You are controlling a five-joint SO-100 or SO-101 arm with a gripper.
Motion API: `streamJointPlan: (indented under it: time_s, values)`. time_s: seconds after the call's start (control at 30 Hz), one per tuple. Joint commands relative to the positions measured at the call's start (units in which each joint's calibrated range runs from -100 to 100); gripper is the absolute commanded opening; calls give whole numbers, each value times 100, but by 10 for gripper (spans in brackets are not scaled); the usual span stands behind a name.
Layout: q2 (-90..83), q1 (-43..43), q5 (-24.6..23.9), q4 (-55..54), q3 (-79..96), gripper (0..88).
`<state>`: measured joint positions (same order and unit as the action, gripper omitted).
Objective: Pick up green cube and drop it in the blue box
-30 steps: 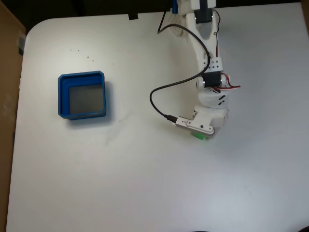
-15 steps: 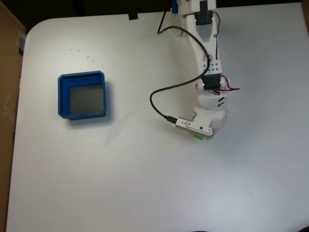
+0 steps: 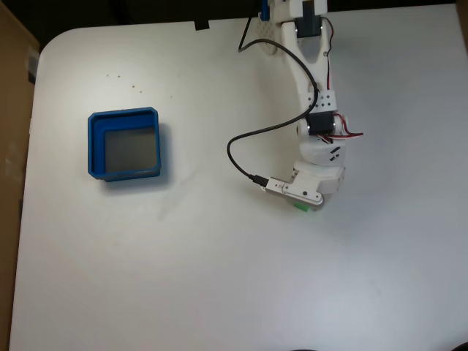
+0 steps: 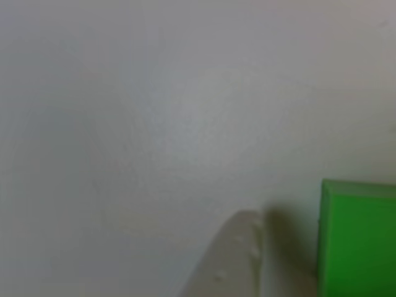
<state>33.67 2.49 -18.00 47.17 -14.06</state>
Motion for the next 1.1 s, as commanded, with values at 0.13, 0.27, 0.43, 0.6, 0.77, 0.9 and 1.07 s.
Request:
streamJointPlan:
  time_s: [0.13, 0.27, 0.43, 0.6, 0.77, 0.9, 1.07]
  values:
    - [-120, -3, -15, -57, -275, 322]
    - [-153, -18, -20, -57, -275, 274]
    - [-161, -68, -20, -57, -284, 144]
    - [-161, -83, -20, -49, -284, 45]
    - [-170, -162, 0, -41, -284, 19]
    - [-195, -177, 0, -41, -311, 19]
    - [-730, -292, 5, -41, -293, 20]
